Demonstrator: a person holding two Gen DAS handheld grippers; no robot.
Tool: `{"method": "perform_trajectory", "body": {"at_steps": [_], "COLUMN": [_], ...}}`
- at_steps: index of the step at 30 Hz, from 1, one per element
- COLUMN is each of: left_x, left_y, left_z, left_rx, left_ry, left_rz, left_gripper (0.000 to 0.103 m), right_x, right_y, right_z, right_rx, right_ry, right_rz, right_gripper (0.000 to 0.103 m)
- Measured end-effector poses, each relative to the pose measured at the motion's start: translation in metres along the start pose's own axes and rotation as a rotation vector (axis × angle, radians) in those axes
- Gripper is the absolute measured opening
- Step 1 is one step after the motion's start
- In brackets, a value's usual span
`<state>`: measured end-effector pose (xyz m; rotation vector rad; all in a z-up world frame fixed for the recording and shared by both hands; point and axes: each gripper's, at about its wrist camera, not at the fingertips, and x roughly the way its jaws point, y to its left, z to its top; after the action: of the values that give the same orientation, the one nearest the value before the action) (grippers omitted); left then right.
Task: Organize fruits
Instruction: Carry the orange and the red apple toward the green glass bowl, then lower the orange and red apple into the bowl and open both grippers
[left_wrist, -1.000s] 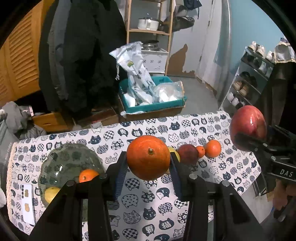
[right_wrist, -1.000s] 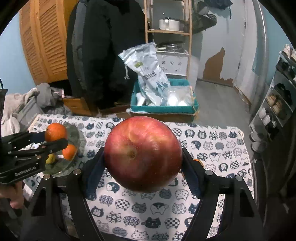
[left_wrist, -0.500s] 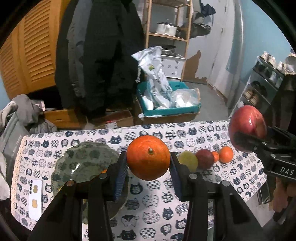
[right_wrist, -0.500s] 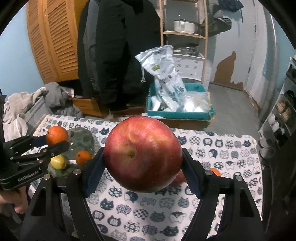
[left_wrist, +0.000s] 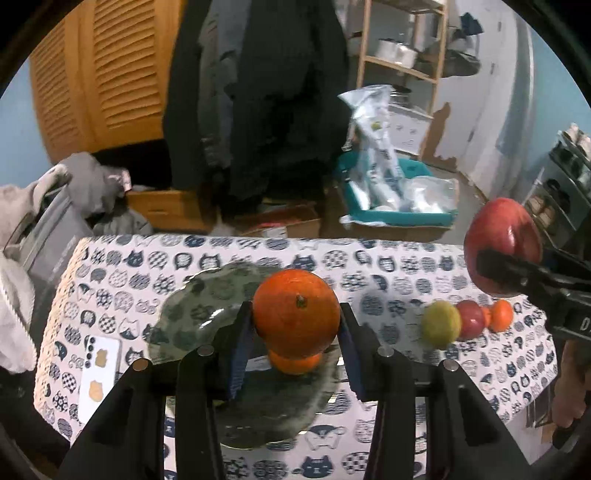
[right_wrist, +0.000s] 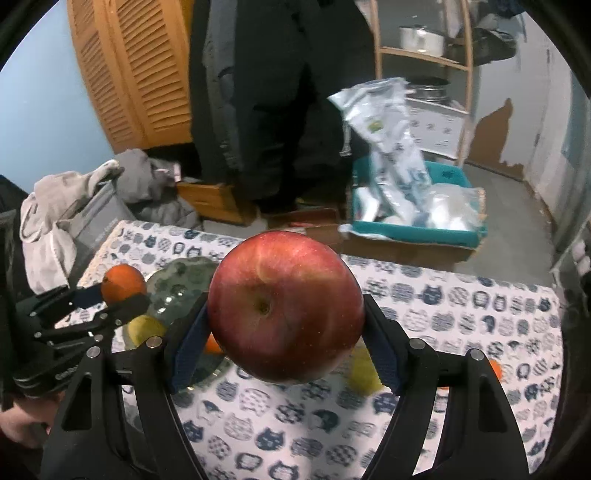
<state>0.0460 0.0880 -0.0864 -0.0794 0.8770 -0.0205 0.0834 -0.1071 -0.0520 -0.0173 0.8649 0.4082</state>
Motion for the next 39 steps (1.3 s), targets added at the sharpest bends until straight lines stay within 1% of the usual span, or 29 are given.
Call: {"method": "perform_trajectory", "body": {"at_steps": [5, 12, 19, 23, 31, 39], "left_x": [0.016, 0.040, 0.073, 0.088, 0.107, 0.114], "left_y": [0.028, 0.060, 0.088, 0.101, 0.113, 0.112], "left_z": [-0.005, -0.012, -0.027, -0.036, -0.043, -0.044], "left_rx": [-0.032, -0.069, -0.128, -0.176, -0.204, -0.200], "left_ry": [0.035, 0.085, 0.165, 0.213, 0.256, 0.259], "left_rz": [0.031, 0.059, 0.067, 0.050, 0.057, 0.039], "left_gripper": [0.045, 0.045, 0.045, 0.045, 0.045, 0.046], "right_x": [0.028, 0.073, 0.117, 0.140, 0.176, 0.189], "right_y": [0.021, 0.050, 0.074, 0.084, 0.095, 0.100], "right_z": [0.007, 0.010, 0.005, 0.002, -0.010, -0.015], "right_rx": [-0.010, -0.031, -0.060, -0.065, -0.093, -0.104], "right_ry": [0.040, 0.109, 0.188, 0.235, 0.309, 0.342], "right_rz": [0.045, 0.082, 0.121, 0.134, 0.120, 0.111], "right_gripper": [0.077, 0.077, 0.077, 0.077, 0.077, 0.077]}}
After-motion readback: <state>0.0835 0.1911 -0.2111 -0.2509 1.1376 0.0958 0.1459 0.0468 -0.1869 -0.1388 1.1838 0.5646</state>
